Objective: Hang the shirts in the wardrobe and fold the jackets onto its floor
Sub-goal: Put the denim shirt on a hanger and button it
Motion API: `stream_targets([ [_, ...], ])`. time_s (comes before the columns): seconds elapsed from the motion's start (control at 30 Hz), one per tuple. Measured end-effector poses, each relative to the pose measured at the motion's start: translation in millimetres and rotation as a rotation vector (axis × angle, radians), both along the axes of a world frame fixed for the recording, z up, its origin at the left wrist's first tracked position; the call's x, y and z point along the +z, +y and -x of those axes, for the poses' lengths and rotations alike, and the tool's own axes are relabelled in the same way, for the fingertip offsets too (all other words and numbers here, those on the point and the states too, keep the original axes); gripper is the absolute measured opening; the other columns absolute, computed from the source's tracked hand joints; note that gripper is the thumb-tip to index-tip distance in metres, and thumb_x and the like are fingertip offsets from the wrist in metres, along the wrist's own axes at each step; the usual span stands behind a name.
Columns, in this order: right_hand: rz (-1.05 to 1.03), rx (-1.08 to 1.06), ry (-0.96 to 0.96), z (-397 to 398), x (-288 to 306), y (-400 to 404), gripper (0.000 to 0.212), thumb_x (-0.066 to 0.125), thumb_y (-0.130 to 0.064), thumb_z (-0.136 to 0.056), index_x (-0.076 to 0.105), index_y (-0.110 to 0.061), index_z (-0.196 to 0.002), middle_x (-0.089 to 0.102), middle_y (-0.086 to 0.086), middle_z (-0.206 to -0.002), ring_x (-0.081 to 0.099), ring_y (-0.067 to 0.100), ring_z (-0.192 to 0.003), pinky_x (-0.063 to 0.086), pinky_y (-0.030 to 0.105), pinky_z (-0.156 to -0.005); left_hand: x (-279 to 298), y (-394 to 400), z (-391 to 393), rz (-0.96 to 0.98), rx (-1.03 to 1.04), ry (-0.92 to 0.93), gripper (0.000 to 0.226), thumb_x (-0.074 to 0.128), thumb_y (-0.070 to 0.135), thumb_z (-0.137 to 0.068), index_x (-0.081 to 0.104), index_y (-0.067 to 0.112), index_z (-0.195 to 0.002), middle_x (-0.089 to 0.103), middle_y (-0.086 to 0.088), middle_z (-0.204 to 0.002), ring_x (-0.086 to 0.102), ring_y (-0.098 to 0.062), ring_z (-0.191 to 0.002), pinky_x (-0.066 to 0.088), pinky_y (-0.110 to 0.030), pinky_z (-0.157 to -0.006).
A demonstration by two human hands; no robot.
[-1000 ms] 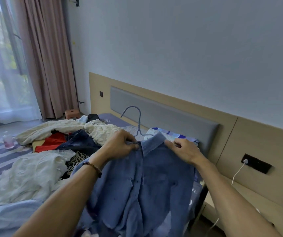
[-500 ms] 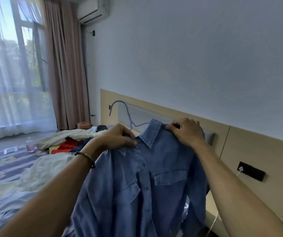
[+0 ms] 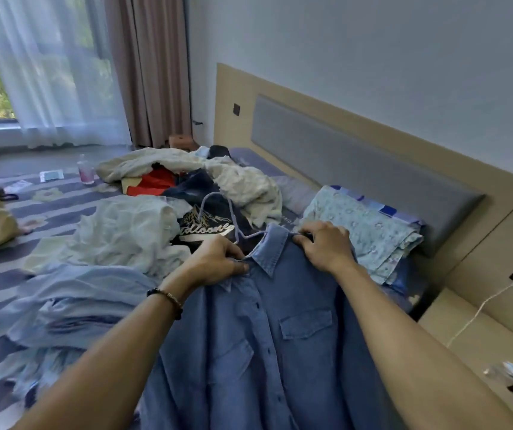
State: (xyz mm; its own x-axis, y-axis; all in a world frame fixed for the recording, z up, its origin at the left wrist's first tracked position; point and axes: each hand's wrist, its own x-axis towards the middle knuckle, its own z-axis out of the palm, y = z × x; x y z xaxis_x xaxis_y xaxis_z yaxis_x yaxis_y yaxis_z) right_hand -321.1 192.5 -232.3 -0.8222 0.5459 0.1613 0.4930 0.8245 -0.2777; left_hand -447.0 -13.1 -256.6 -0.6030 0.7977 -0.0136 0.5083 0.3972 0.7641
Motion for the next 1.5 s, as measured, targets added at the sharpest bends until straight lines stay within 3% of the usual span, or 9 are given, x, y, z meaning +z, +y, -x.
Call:
stream_targets([
  [0.17,0.136,-0.029,-0.053,124,-124,-4,0.024,0.056,-0.033,-0.096,0.068,-0.020,-0.112,0.063,0.008,-0.115,0.053,0.030,-0.114,0.037,0.041,-0.098,-109,1,109,0.091,0.092,-0.070,0.005,0.076,0.015,-0.078,0.076,0.014,-0.073,0.069,-0.003,-0.068,0.058,-0.009,-0.064,0.050,-0.030,-0.066],
  [0.3,0.332,-0.048,-0.066,186,-222,-28,0.031,0.057,-0.026,-0.094,0.063,-0.013,-0.122,0.058,0.010,-0.123,0.050,0.029,-0.118,0.043,0.038,-0.097,-202,2,172,0.175,0.179,-0.082,0.011,0.073,0.014,-0.082,0.074,0.007,-0.074,0.063,-0.002,-0.068,0.056,-0.012,-0.065,0.044,-0.021,-0.059],
  [0.73,0.843,0.072,-0.293,204,-416,-103,0.020,0.066,-0.024,-0.088,0.072,-0.019,-0.106,0.073,-0.005,-0.101,0.066,0.012,-0.095,0.052,0.029,-0.088,-383,-18,254,0.412,0.332,0.121,0.016,0.071,0.028,-0.086,0.075,0.024,-0.101,0.058,-0.010,-0.111,0.054,-0.030,-0.108,0.047,-0.037,-0.084],
  [0.83,0.855,0.078,-0.281,207,-443,-116,0.026,0.069,-0.023,-0.080,0.071,-0.022,-0.106,0.073,-0.004,-0.101,0.067,0.017,-0.094,0.054,0.033,-0.083,-399,-32,230,0.293,0.424,0.405,0.030,0.077,0.025,-0.078,0.070,0.018,-0.107,0.049,-0.015,-0.128,0.037,-0.034,-0.121,0.042,-0.049,-0.099],
  [0.93,0.796,0.016,-0.249,204,-466,-126,0.030,0.067,-0.016,-0.079,0.069,-0.023,-0.108,0.073,0.000,-0.102,0.066,0.024,-0.097,0.052,0.034,-0.079,-403,-44,183,0.122,0.485,0.647,0.027,0.064,0.022,-0.078,0.060,0.017,-0.105,0.048,-0.008,-0.120,0.044,-0.032,-0.113,0.038,-0.043,-0.091],
  [1.07,0.797,-0.059,-0.117,204,-479,-132,0.034,0.074,-0.021,-0.077,0.066,-0.020,-0.111,0.059,0.002,-0.100,0.058,0.024,-0.099,0.045,0.033,-0.082,-419,-49,142,0.060,0.519,0.213,0.004,0.057,0.019,-0.082,0.060,0.016,-0.083,0.055,0.008,-0.080,0.056,-0.016,-0.068,0.047,-0.032,-0.063],
  [1.27,0.895,-0.048,-0.028,215,-488,-134,0.021,0.065,-0.006,-0.081,0.071,-0.016,-0.098,0.068,-0.001,-0.084,0.063,0.014,-0.077,0.053,0.037,-0.076,-431,-30,157,0.132,0.684,-0.213,0.016,0.065,0.014,-0.090,0.063,0.024,-0.077,0.066,0.013,-0.071,0.062,0.001,-0.070,0.048,-0.015,-0.069],
  [1.4,1.022,0.114,0.041,208,-480,-138,0.029,0.063,0.004,-0.079,0.078,-0.018,-0.092,0.057,-0.014,-0.075,0.059,0.007,-0.071,0.043,0.015,-0.062,-425,-23,172,0.127,0.776,-0.481,0.018,0.077,0.034,-0.082,0.066,0.021,-0.076,0.070,0.003,-0.068,0.069,-0.012,-0.069,0.059,-0.036,-0.069],
  [1.5,1.173,0.133,0.037,208,-476,-137,0.029,0.063,0.002,-0.076,0.073,-0.025,-0.074,0.061,-0.010,-0.070,0.057,0.002,-0.065,0.040,0.013,-0.061,-424,-23,178,0.255,0.716,-0.446,0.028,0.084,0.014,-0.069,0.061,0.022,-0.083,0.067,0.003,-0.072,0.066,-0.013,-0.066,0.059,-0.034,-0.067],
])
